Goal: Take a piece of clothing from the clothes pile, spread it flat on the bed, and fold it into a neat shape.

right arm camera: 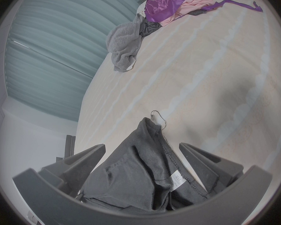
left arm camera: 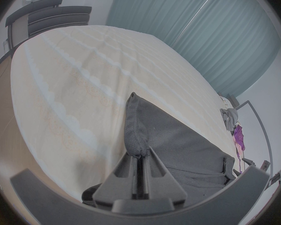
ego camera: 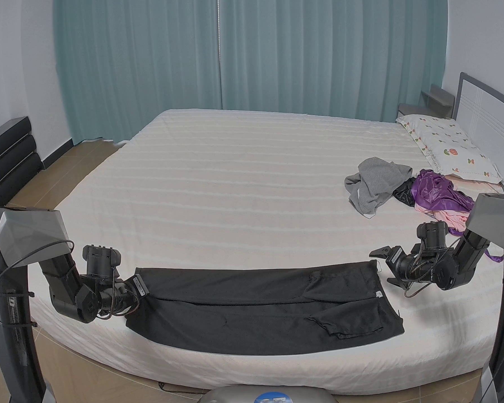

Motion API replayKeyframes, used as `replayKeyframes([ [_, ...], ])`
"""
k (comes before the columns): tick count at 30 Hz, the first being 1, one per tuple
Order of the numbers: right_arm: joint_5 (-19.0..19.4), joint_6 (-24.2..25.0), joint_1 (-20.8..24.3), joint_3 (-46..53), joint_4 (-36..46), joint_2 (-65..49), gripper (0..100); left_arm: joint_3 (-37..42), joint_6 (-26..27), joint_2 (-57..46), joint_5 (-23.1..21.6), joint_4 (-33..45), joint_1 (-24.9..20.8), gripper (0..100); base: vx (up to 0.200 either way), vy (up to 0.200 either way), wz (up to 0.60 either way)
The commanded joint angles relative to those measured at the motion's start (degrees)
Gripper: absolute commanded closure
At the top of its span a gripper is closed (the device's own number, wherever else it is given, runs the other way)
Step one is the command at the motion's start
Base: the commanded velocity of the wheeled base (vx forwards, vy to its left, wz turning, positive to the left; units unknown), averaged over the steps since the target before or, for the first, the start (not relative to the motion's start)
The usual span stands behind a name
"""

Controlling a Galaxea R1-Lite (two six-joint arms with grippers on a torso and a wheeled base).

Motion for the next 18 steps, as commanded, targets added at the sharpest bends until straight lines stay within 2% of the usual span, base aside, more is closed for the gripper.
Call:
replayKeyframes([
  [1, 0.0, 0.0, 0.0, 0.0, 0.0, -0.3, 0, -0.2, 0.0, -0.3, 0.0, -0.1, -0.1, 100, 0.0, 0.0, 0.0],
  [18, -0.1, -0.4, 0.3, 0.1, -0.1, -0.1, 0, -2.1, -1.7, -0.2, 0.0, 0.0, -0.3, 100, 0.0, 0.0, 0.0],
])
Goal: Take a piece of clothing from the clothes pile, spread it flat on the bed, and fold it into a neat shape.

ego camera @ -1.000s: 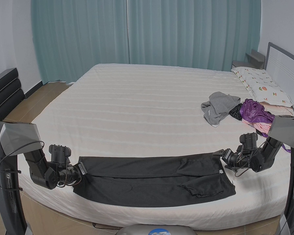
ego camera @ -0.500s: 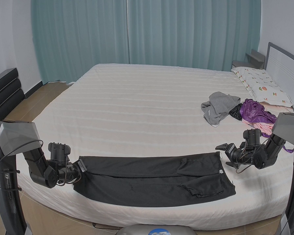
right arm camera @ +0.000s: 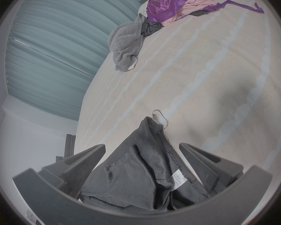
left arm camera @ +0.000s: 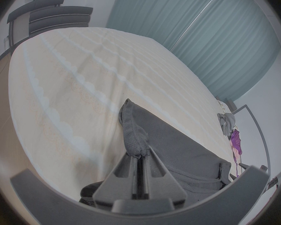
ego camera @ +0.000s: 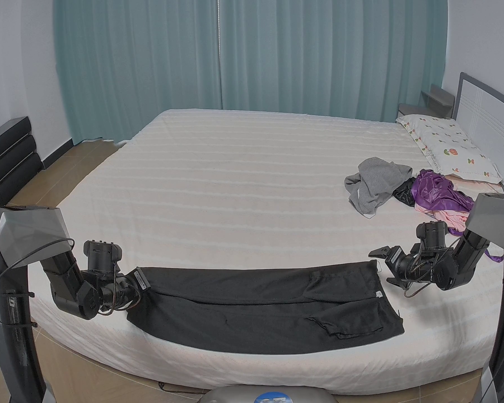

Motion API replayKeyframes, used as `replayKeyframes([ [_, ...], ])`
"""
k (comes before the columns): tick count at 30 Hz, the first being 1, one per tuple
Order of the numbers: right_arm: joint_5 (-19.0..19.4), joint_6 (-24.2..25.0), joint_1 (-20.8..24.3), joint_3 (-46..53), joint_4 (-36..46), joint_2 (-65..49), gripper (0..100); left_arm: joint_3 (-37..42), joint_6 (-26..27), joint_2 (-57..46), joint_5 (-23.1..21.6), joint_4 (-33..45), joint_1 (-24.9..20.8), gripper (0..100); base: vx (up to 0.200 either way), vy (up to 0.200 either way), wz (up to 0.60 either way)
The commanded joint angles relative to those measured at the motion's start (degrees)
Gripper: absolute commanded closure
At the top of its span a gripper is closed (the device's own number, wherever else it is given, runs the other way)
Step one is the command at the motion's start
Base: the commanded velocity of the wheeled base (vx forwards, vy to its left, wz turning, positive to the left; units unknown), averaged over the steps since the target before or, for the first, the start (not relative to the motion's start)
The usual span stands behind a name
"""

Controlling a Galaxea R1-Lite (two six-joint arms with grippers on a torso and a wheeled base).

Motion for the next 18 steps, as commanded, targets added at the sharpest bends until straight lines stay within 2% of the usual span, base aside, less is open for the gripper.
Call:
replayKeyframes([
  [1, 0.0, 0.0, 0.1, 0.0, 0.0, 0.1, 0, -0.1, 0.0, 0.0, 0.0, 0.0, -0.1, 100, 0.0, 0.0, 0.0],
  [3, 0.0, 0.0, 0.1, 0.0, 0.0, 0.1, 0, -0.1, -0.1, 0.0, 0.0, 0.0, -0.1, 100, 0.0, 0.0, 0.0],
  [9, 0.0, 0.0, 0.2, 0.0, 0.0, 0.1, 0, 0.0, -0.1, 0.0, 0.0, 0.0, -0.1, 100, -0.2, 0.0, 0.0],
  [18, 0.0, 0.1, 0.2, -0.2, 0.0, 0.1, 0, -1.3, -0.2, -0.1, 0.0, -0.1, -0.1, 100, 0.0, 0.0, 0.0],
])
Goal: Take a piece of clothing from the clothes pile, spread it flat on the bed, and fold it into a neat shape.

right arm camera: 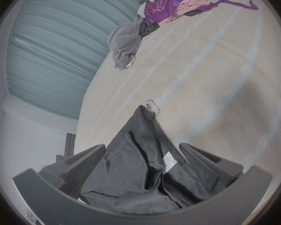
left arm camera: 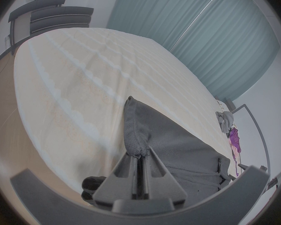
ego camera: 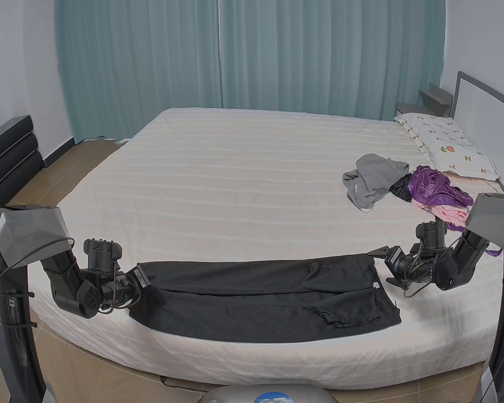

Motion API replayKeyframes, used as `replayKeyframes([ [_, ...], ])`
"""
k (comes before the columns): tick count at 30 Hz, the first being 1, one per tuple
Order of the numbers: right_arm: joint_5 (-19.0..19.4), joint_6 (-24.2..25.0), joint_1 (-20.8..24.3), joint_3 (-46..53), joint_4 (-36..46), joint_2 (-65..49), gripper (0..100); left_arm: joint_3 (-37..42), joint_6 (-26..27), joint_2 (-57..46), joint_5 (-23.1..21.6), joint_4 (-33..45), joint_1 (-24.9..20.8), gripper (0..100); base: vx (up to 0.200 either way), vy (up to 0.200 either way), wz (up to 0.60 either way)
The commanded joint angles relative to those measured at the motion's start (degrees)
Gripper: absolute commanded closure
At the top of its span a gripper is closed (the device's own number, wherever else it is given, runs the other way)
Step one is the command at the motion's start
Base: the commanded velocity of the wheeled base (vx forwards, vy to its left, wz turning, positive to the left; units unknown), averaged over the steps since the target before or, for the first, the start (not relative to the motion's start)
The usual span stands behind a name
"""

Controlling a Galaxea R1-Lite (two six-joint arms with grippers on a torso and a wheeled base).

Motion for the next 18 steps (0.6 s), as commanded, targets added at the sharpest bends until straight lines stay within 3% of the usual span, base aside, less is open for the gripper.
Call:
replayKeyframes([
  [1, 0.0, 0.2, 0.1, -0.1, 0.0, 0.1, 0, -1.2, -0.2, 0.0, 0.0, -0.1, -0.1, 100, 0.0, 0.0, 0.0],
  [3, 0.0, 0.2, 0.1, -0.1, 0.0, 0.1, 0, -1.5, -0.2, 0.0, 0.0, 0.0, -0.1, 100, 0.0, 0.0, 0.0],
  [18, -0.1, 0.0, 0.1, -0.1, 0.0, 0.2, 0, 0.0, -1.0, -3.8, 0.0, 0.0, -0.4, 100, 0.0, -0.2, 0.0],
])
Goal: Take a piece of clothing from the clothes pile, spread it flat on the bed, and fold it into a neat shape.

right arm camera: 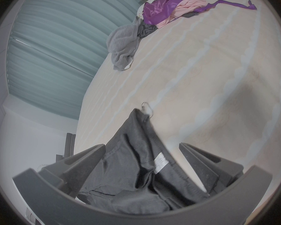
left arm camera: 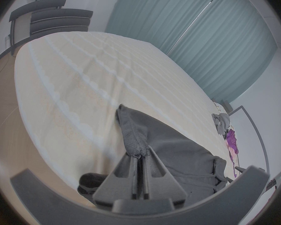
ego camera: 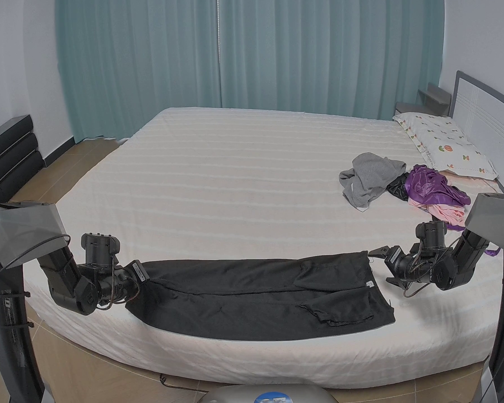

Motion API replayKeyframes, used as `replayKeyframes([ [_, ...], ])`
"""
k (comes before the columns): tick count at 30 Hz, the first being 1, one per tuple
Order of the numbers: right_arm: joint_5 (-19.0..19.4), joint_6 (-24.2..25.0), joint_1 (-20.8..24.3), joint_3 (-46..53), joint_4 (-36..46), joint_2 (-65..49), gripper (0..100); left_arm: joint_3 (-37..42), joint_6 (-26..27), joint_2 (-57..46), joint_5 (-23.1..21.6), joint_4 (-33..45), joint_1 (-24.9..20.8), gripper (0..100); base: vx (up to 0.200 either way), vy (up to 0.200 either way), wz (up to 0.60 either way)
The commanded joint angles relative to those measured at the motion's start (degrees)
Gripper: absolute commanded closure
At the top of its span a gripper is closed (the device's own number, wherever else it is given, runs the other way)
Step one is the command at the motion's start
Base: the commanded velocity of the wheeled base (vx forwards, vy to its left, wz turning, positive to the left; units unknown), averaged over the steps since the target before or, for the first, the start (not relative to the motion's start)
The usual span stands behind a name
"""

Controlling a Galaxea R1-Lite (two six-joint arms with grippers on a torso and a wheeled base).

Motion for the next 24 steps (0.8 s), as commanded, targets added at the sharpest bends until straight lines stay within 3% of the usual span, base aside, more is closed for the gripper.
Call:
replayKeyframes([
  [1, 0.0, 0.0, 0.1, 0.0, 0.0, 0.1, 0, 0.5, -1.4, -2.5, 0.0, 0.1, -0.2, 100, 0.0, -0.2, 0.0],
  [14, 0.0, 0.0, 0.2, 0.5, 0.0, 0.0, 0, 1.5, -2.8, -6.3, 0.1, 0.8, -3.1, 100, 0.0, -0.2, 0.0],
  [24, 0.0, 0.2, 0.2, 2.2, -4.2, 0.1, 0, -3.3, -2.8, -8.2, 3.7, 7.0, -7.8, 100, 0.0, -0.2, 0.0],
])
